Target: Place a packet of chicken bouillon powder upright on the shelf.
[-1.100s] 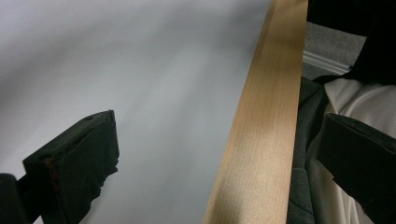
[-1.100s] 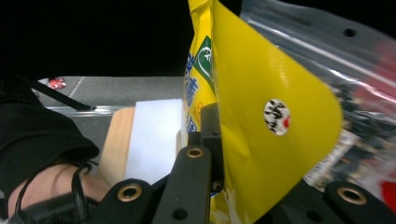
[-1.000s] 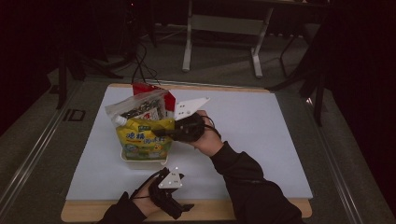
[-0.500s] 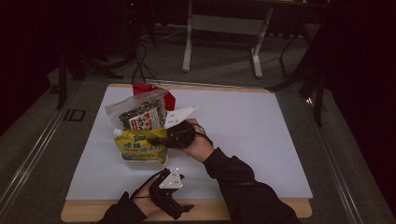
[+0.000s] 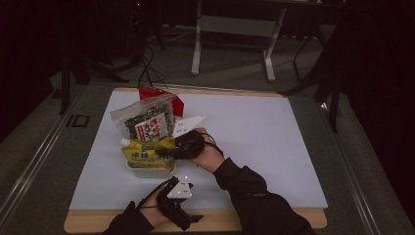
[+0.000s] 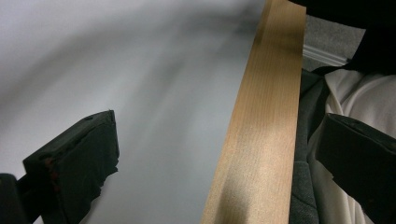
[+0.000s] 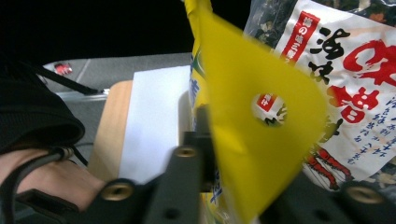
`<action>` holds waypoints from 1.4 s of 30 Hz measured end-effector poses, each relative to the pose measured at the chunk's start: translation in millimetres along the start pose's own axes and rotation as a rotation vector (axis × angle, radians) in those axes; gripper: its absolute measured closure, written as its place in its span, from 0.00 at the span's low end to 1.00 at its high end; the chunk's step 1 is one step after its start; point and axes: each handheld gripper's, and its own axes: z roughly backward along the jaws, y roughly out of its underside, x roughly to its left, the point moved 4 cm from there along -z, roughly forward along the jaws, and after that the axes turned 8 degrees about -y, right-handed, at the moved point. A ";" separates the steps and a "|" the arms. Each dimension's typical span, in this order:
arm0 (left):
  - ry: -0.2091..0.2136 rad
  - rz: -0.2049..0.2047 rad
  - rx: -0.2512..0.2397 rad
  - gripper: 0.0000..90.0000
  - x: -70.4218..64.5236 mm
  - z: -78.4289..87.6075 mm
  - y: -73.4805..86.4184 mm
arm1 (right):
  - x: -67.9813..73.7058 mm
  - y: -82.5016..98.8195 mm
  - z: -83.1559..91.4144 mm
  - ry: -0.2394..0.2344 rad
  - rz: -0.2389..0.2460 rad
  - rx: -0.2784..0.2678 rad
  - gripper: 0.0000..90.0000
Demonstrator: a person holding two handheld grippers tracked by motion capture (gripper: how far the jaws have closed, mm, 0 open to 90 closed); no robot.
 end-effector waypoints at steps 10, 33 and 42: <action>-0.001 -0.002 0.005 0.01 -1.2 -1.7 0.1 | -2.2 4.1 20.9 0.073 -0.019 -0.001 0.56; -0.012 -0.008 0.003 0.01 1.1 -1.2 -1.3 | 13.7 62.1 88.8 0.166 -0.093 -0.068 0.21; -0.010 -0.006 -0.002 0.01 0.6 -1.0 -1.8 | 12.2 97.7 99.7 0.193 -0.154 -0.047 0.22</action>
